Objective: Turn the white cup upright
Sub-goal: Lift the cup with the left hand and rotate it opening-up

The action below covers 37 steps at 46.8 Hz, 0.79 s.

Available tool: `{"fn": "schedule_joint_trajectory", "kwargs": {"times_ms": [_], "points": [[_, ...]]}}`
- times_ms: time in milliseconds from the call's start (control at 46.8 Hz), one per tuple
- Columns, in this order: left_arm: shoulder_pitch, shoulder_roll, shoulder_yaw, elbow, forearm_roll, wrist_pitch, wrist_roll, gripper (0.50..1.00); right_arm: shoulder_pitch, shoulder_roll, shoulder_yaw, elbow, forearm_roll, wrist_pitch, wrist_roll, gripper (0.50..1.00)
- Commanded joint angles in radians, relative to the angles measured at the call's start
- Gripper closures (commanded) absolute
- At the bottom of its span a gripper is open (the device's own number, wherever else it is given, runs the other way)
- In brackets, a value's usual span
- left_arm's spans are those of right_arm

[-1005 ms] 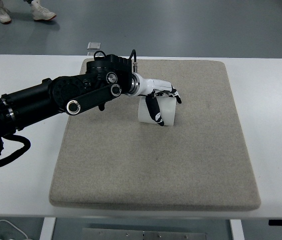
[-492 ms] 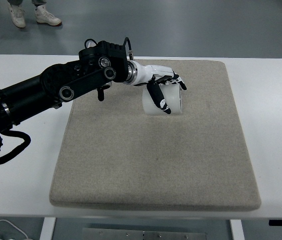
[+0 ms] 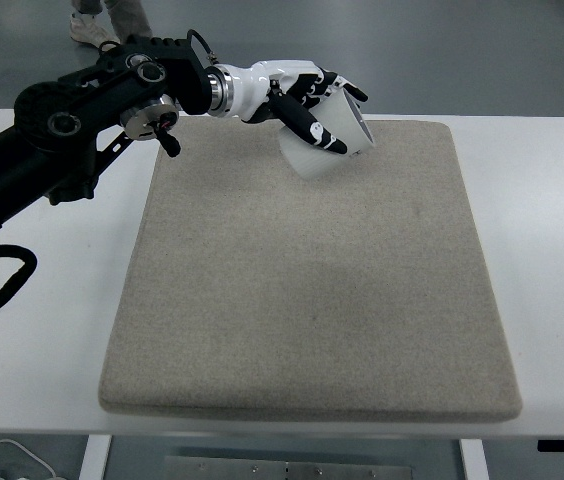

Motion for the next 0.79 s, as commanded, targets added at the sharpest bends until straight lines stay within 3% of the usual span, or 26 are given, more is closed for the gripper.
{"fn": "schedule_joint_trajectory", "kwargs": {"times_ms": [0, 470, 769], "points": [[0.001, 0.008, -0.032, -0.001, -0.049, -0.006, -0.008, 0.947, 0.000, 0.000, 0.000, 0.000, 0.000, -0.001, 0.000, 0.570], [0.150, 0.028, -0.288, -0.015, -0.156, -0.032, -0.100, 0.945, 0.000, 0.000, 0.000, 0.000, 0.000, -0.001, 0.000, 0.570], [0.256, 0.035, -0.393, -0.015, -0.156, -0.079, -0.235, 0.945, 0.000, 0.000, 0.000, 0.000, 0.000, 0.001, 0.000, 0.570]]}}
